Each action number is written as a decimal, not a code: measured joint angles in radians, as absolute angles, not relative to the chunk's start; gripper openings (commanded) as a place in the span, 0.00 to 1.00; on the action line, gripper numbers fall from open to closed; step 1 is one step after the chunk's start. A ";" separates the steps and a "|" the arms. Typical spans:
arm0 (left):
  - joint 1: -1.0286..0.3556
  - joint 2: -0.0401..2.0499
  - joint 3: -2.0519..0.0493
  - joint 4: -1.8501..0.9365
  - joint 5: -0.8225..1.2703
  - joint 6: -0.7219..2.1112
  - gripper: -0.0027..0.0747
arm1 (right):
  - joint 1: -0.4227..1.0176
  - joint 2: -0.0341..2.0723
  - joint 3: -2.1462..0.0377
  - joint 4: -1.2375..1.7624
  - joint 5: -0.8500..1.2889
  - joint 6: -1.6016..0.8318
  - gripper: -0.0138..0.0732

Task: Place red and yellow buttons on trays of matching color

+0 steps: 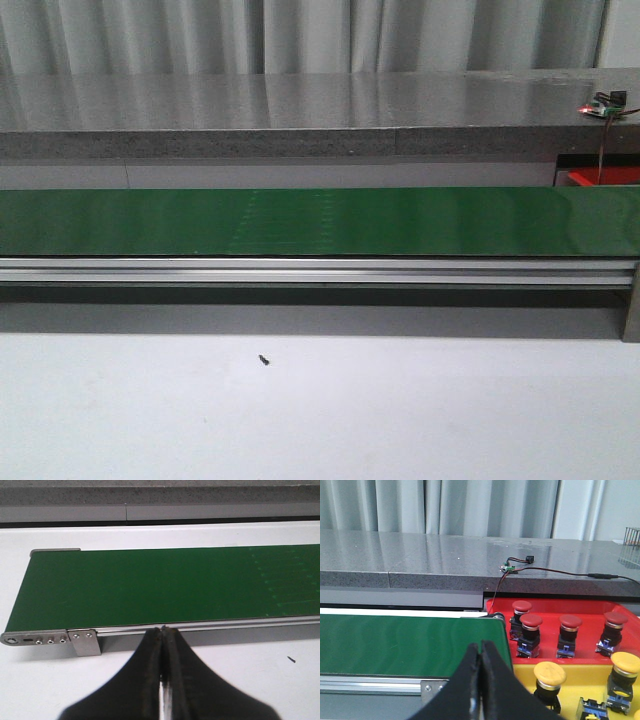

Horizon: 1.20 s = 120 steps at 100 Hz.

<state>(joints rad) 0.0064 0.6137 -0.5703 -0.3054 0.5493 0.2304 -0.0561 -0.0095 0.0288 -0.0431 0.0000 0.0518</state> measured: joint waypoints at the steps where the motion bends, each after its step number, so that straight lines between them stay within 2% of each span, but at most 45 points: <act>1: 0.006 0.614 -0.570 -0.305 0.549 0.230 0.01 | -0.056 -0.010 0.029 -0.043 -0.007 0.052 0.08; 73: 0.006 0.614 -0.570 -0.305 0.549 0.230 0.01 | -0.056 -0.010 0.029 -0.043 -0.007 0.054 0.08; 89: -0.046 0.612 -0.568 -0.282 0.544 0.230 0.01 | -0.056 -0.010 0.029 -0.043 -0.007 0.054 0.08; 120: -0.113 0.561 -0.468 -0.173 0.262 0.138 0.01 | -0.056 -0.010 0.029 -0.043 -0.007 0.054 0.08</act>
